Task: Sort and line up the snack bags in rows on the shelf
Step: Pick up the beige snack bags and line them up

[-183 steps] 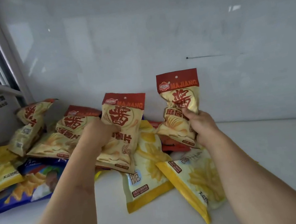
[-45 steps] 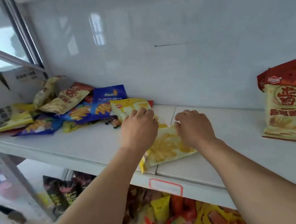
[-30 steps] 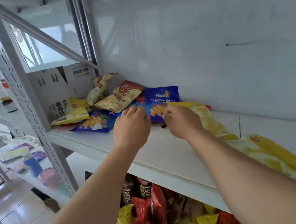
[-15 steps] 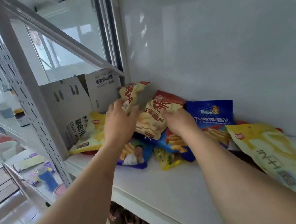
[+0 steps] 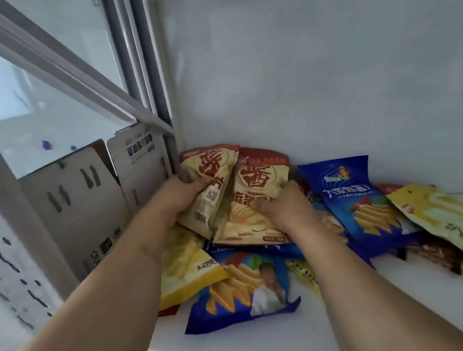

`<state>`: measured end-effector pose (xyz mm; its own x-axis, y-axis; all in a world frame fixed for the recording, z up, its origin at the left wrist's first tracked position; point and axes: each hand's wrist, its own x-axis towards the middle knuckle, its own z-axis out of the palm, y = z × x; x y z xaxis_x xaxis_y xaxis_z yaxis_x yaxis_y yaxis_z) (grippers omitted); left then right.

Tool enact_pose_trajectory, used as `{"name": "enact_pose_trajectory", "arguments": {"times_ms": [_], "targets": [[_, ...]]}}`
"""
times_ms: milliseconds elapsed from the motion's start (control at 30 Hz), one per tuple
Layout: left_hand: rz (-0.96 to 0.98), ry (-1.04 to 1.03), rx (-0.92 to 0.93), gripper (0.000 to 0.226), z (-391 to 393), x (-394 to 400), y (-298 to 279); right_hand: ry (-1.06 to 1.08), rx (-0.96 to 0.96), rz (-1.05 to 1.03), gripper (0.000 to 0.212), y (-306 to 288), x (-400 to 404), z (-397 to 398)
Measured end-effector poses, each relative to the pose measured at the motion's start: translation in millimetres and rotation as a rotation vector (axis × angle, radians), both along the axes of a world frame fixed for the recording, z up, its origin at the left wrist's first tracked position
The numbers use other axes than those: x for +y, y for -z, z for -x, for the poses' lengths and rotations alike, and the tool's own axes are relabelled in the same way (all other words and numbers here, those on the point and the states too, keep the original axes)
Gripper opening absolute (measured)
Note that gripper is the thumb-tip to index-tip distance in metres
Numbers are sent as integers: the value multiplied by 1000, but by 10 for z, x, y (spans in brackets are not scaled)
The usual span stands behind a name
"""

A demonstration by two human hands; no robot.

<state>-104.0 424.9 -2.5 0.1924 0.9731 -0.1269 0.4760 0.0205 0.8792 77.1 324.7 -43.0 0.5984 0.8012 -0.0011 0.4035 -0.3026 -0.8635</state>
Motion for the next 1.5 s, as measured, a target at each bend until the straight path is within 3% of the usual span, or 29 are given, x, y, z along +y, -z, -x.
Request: {"name": "enact_pose_trajectory", "arguments": {"times_ms": [67, 100, 233, 300, 433, 667, 833, 933, 1033, 1167, 1267, 1333, 1400, 1500], "targets": [[37, 58, 12, 93, 15, 98, 8, 61, 127, -81, 70, -18, -23, 40], [49, 90, 16, 92, 17, 137, 1, 81, 190, -105, 68, -7, -21, 39], [92, 171, 19, 50, -7, 151, -120, 134, 369, -144, 76, 2, -6, 17], [98, 187, 11, 48, -31, 149, -126, 138, 447, -181, 67, 3, -21, -21], [88, 234, -7, 37, -107, 127, -128, 93, 555, -206, 30, -50, -162, -33], [-53, 314, -133, 18, -226, 27, -313, 66, 619, -322, 21, -128, -360, -200], [-259, 324, -53, 29, -412, -135, -385, 82, 612, -401, 31, -201, -576, -381], [-346, 305, -69, 27, -536, -337, -362, 123, 584, -434, 24, -206, -746, -466], [-277, 262, -142, 35, -655, -453, -261, 139, 565, -440, 26, -206, -906, -510], [-125, 300, -264, 67, -769, -676, -221, 123, 540, -436, 26, -170, -1107, -546], [-37, 406, -294, 107, -855, -723, -153, 120, 537, -443, 23, -158, -1266, -596], [-45, 431, -284, 112, -942, -723, -85, 118, 530, -440, 22, -170, -1400, -676], [-37, 456, -261, 94, -961, -979, -175, 125, 533, -443, 22, -197, -1571, -782], [19, 535, -248, 37, -1032, -1356, -275, 133, 544, -456, 19, -230, -1874, -985]]}}
